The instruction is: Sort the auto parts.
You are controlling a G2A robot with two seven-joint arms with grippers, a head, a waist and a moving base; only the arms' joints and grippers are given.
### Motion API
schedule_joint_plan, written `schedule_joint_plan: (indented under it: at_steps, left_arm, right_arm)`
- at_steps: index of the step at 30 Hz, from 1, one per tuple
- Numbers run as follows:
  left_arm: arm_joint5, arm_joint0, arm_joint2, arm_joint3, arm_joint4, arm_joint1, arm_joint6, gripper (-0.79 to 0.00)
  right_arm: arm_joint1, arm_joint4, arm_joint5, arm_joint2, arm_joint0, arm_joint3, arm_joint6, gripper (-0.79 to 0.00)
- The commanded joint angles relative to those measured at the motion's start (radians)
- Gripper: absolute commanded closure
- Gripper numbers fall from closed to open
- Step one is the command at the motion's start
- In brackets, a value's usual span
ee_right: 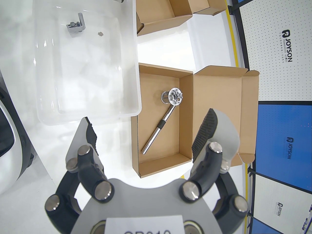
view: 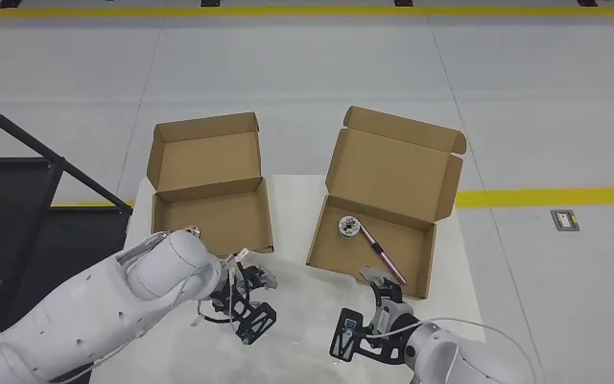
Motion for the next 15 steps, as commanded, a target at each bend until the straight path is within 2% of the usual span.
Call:
schedule_joint_plan:
  at_steps: [1, 9, 15]
  left_arm:
    - [0.0, -0.013, 0.037, 0.014, 0.064, -0.019, 0.026, -0.785]
    - [0.0, 0.033, 0.037, 0.108, 0.215, -0.1, 0.15, -0.785]
    - [0.0, 0.076, 0.037, 0.189, 0.286, -0.166, 0.081, -0.785]
  right_arm:
    - [0.0, 0.0, 0.0, 0.0, 0.0, 0.0, 0.0, -0.785]
    - [0.0, 0.0, 0.0, 0.0, 0.0, 0.0, 0.0, -0.785]
    - [0.0, 0.0, 0.0, 0.0, 0.0, 0.0, 0.0, -0.785]
